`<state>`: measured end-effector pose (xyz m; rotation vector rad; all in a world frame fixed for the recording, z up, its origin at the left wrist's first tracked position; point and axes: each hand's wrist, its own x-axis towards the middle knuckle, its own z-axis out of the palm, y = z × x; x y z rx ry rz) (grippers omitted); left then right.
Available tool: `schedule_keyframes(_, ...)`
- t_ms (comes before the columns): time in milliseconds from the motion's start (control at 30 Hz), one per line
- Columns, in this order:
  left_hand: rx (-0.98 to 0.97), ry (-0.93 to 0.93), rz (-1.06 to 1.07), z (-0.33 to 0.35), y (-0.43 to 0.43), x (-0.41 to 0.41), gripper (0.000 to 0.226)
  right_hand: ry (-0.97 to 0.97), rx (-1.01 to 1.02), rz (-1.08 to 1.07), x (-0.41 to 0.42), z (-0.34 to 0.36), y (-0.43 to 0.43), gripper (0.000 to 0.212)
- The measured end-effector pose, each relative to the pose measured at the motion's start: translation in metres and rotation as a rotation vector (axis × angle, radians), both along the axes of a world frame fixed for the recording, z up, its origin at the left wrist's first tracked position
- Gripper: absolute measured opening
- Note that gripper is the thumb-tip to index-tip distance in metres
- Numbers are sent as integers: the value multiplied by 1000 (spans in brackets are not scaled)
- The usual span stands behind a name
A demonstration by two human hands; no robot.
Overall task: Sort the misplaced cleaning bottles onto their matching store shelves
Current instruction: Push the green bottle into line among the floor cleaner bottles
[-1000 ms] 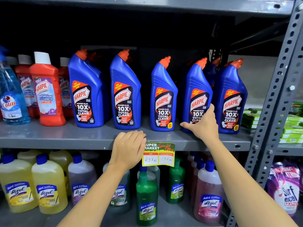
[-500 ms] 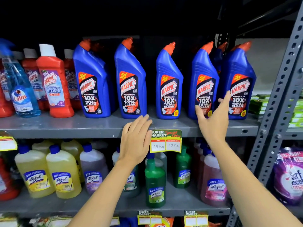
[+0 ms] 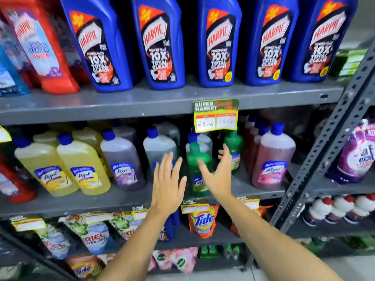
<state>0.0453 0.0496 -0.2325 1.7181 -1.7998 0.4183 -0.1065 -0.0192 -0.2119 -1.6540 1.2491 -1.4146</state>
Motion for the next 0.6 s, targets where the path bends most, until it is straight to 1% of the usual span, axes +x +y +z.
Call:
schedule_keyframes(67,154,-20,-2,-26,3,1,52,55,117,36,8,-15,1,115)
schedule_keyframes(100,242,-27,2,-38,3,2,53,94,155,51,10,-22,1,119)
schedule_keyframes(200,534,-52,7,-72,1,5,57,184,214,23,19,-38,0,116)
schedule_keyframes(300,716,-77,14,-98,1,7,63,154,230,-94,31,-46,-1,105)
schedule_keyframes(433,725,-160,53,-110,2,5,67,158,239,-161,40,-48,0,97)
schedule_keyframes(600,696,-134,44,-111,3,7,68,172,239,-172,33,-46,1,91)
